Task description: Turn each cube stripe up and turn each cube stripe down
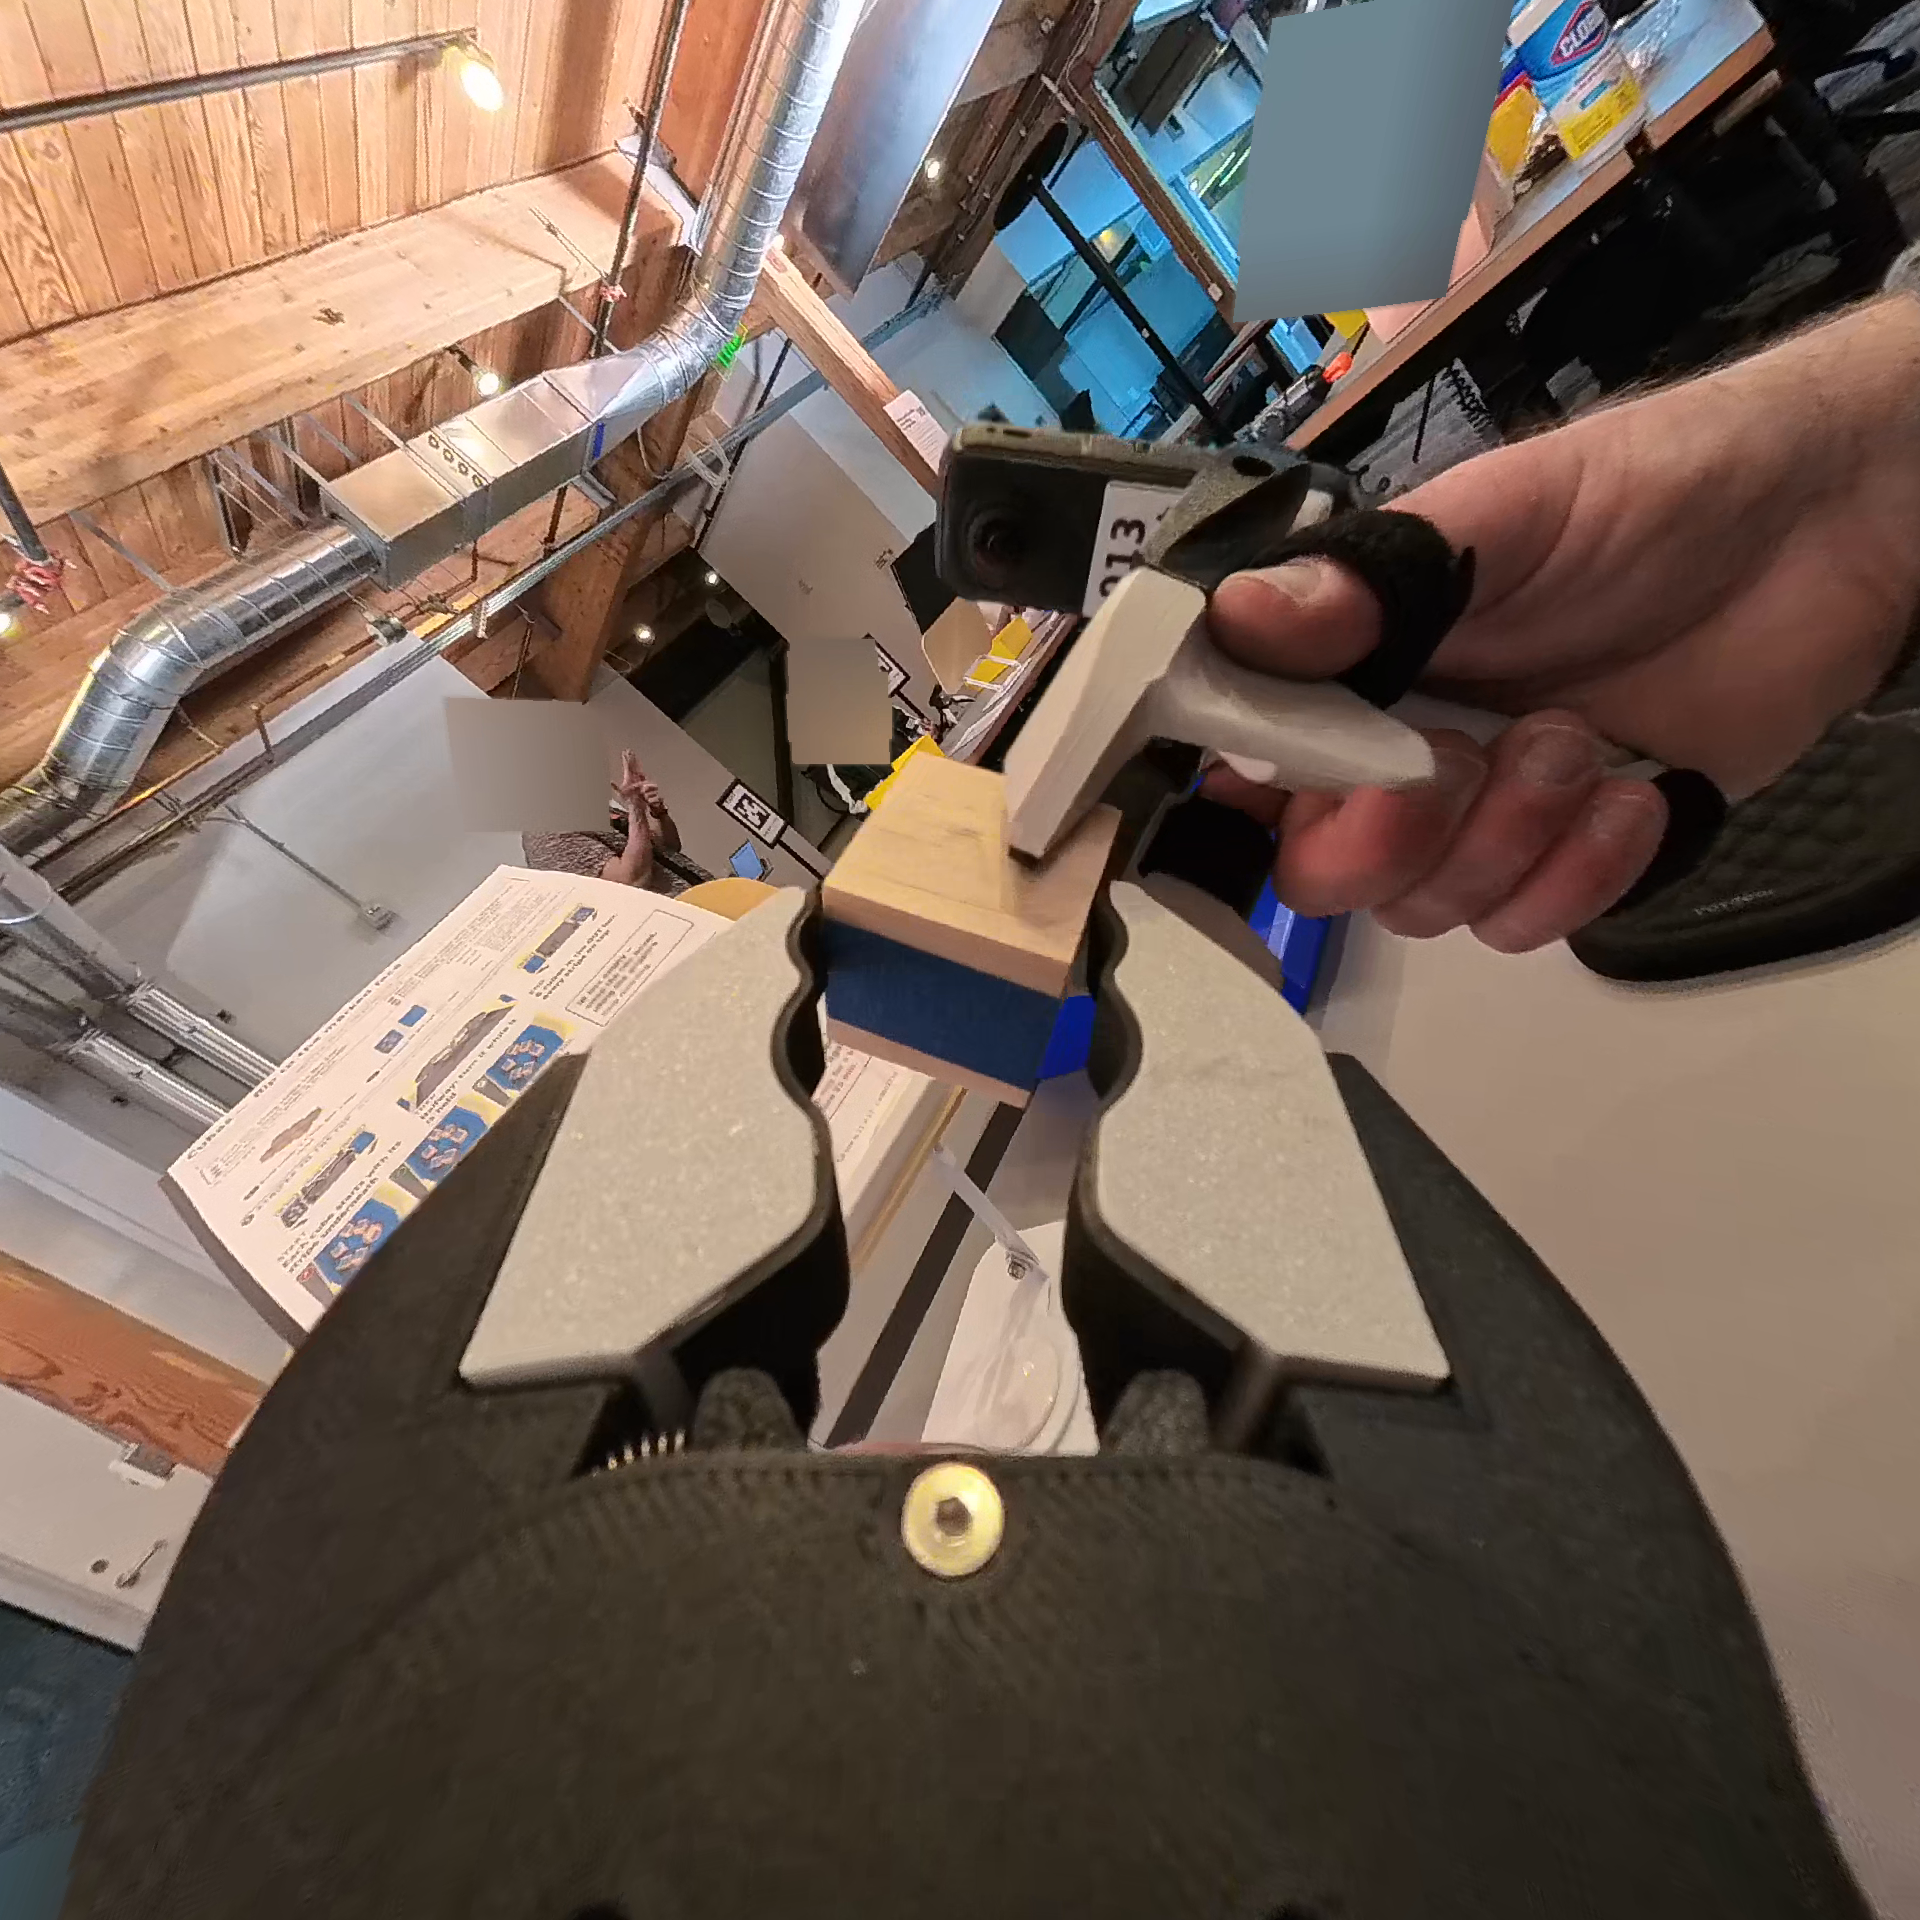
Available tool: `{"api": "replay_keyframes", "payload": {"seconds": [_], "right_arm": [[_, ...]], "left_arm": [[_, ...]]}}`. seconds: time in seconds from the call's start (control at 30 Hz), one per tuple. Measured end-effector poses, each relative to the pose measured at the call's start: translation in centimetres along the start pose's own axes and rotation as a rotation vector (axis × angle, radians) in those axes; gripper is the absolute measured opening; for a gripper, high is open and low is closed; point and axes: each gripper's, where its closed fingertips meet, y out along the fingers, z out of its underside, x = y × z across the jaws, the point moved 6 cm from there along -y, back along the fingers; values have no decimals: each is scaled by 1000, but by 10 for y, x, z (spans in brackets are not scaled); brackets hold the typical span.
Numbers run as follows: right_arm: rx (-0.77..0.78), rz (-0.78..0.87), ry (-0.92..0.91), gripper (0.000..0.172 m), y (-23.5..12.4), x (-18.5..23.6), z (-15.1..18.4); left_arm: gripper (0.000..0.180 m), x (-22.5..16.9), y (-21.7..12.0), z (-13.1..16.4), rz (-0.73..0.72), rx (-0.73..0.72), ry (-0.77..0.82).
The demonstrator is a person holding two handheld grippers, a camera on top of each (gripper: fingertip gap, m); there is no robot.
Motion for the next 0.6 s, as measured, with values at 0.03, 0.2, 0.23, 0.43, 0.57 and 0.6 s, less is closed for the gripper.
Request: {"api": "replay_keyframes", "payload": {"seconds": [0.03,0.2,0.23,0.43,0.57,0.6], "right_arm": [[-7,-21,10,59,1,1,0],[-27,-60,9,45,6,5,1],[-26,-49,-6,45,6,5,1],[17,164,-115,45,-19,-3,-18],[107,648,-236,46,-94,-51,-57],[135,781,-255,45,-115,-67,-66]], "left_arm": [[48,-1,0,0,-5,-4,1],[48,-3,1,-1,-24,-19,-1],[48,-3,1,0,-21,-22,-5],[48,9,-1,8,-28,-6,29],[21,38,-12,24,-70,61,13],[13,45,-15,29,-73,69,-6]]}}
